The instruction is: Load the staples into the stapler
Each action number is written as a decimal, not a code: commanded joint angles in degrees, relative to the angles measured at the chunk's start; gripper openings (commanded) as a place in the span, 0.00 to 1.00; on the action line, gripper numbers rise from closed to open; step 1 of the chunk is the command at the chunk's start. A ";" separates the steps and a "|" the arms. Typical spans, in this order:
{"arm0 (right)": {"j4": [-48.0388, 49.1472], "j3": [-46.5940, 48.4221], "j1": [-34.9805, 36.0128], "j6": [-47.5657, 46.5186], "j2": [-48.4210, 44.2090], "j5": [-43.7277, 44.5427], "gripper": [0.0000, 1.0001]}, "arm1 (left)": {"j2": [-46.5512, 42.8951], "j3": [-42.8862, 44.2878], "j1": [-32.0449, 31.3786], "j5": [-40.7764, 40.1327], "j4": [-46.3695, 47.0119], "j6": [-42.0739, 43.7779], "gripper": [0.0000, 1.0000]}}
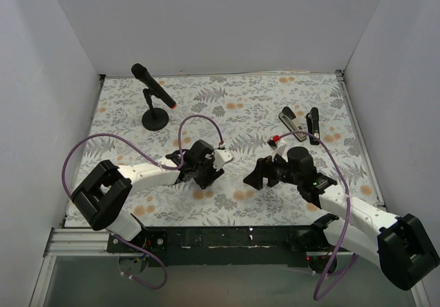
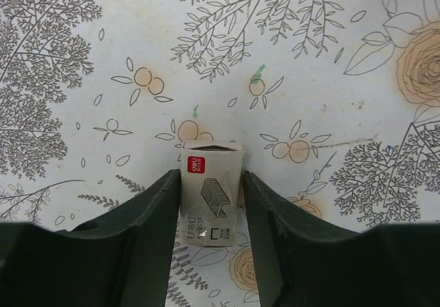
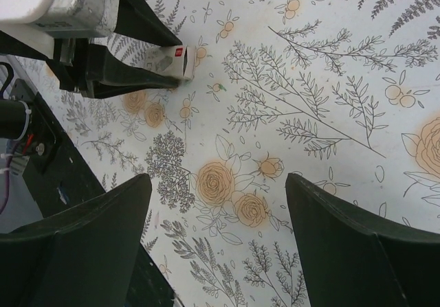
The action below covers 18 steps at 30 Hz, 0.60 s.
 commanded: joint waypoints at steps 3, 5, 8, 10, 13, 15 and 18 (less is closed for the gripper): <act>5.02 0.01 0.23 2.13 1.07 0.82 0.86 | -1.16 0.45 0.01 8.16 -2.44 -0.86 0.38; 5.99 -0.17 0.23 3.36 2.12 0.65 0.85 | -0.89 0.81 -0.16 10.88 -2.52 -1.56 0.35; 8.79 -0.78 0.23 5.81 4.06 -0.57 0.84 | -0.37 1.16 -0.95 12.81 -2.00 -2.53 0.36; 10.64 -1.13 0.23 7.40 5.98 -1.46 0.83 | -0.37 1.07 -2.18 12.65 -1.65 -3.15 0.36; 14.16 -2.10 0.23 10.30 8.79 -2.69 0.80 | -0.36 0.46 -3.68 10.72 -1.47 -3.85 0.36; 17.23 -2.80 0.23 12.49 10.30 -3.48 0.79 | -0.98 0.11 -4.64 9.49 -0.94 -4.03 0.36; 21.98 -3.15 0.32 14.78 15.20 -5.85 0.78 | -2.03 -0.77 -5.87 8.09 0.29 -4.55 0.36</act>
